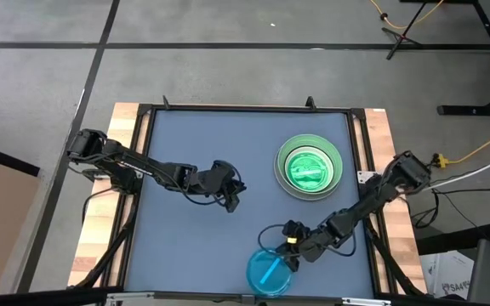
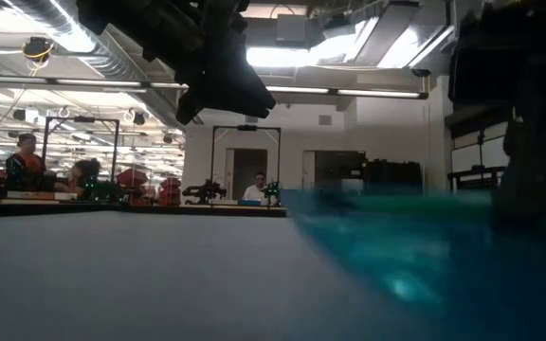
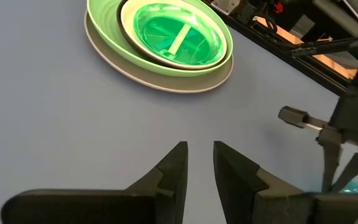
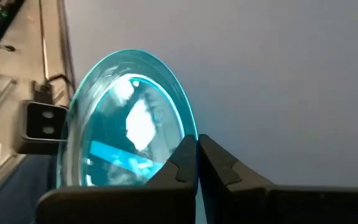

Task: Stack plastic plates
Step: Stack the small light blue plate on the small light green plate

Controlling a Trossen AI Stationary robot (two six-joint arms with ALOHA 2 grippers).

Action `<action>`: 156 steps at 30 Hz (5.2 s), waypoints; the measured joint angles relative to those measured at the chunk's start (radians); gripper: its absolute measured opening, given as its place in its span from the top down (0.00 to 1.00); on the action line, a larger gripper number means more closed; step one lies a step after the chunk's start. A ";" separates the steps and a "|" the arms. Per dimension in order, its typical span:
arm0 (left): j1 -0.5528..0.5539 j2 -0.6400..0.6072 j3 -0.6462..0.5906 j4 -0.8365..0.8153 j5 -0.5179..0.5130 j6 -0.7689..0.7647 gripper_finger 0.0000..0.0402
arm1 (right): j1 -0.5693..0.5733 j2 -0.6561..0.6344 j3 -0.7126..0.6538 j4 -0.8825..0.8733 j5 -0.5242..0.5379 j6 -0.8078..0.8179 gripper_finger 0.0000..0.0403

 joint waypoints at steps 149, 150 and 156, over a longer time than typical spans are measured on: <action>0.000 0.000 0.000 0.000 -0.033 0.000 0.83 | -1.287 -0.571 0.000 -1.077 -0.409 -0.995 1.00; 0.000 0.000 0.000 0.000 -0.033 0.000 0.83 | -1.287 -0.571 0.000 -1.076 -0.409 -0.995 1.00; 0.000 0.000 0.000 0.000 -0.032 0.000 0.83 | -1.287 -0.571 0.000 -1.074 -0.409 -0.995 1.00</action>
